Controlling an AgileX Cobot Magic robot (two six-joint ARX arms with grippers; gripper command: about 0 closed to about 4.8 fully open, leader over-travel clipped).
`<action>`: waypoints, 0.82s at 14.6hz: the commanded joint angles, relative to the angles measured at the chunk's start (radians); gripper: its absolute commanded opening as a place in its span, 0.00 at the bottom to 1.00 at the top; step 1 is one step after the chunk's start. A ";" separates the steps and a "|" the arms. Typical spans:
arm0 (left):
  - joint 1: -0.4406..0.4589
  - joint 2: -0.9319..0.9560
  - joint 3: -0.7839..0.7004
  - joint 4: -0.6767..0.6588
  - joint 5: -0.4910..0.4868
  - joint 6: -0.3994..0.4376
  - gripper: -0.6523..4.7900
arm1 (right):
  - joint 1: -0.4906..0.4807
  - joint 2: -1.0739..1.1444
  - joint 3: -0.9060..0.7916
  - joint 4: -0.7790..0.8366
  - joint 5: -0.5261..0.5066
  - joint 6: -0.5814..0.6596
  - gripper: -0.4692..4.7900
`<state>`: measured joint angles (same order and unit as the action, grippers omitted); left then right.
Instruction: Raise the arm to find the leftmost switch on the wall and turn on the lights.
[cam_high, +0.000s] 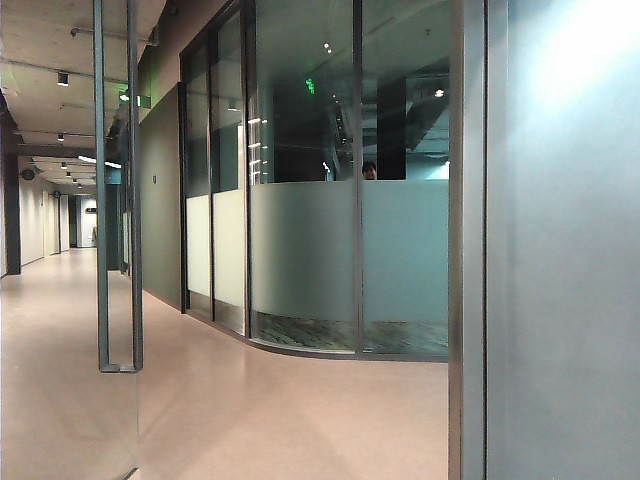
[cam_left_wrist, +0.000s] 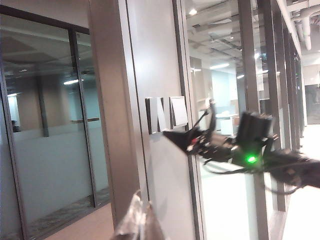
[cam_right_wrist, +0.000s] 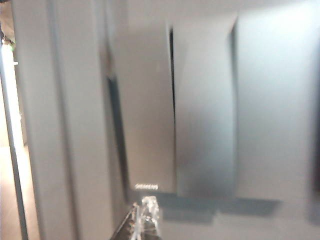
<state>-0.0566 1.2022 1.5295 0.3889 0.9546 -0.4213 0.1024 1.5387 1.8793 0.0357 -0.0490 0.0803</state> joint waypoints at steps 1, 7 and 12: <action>0.002 -0.003 0.004 0.012 0.004 -0.006 0.11 | 0.000 -0.069 0.005 -0.101 -0.060 -0.003 0.09; 0.002 -0.003 0.004 -0.091 0.011 -0.006 0.11 | 0.000 -0.420 -0.318 -0.162 -0.084 -0.002 0.09; 0.002 -0.018 0.001 -0.188 -0.008 0.011 0.11 | 0.000 -0.781 -0.741 -0.127 -0.058 0.030 0.09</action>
<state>-0.0563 1.1969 1.5295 0.2337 0.9581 -0.4229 0.1036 0.7925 1.1690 -0.1081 -0.1204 0.0925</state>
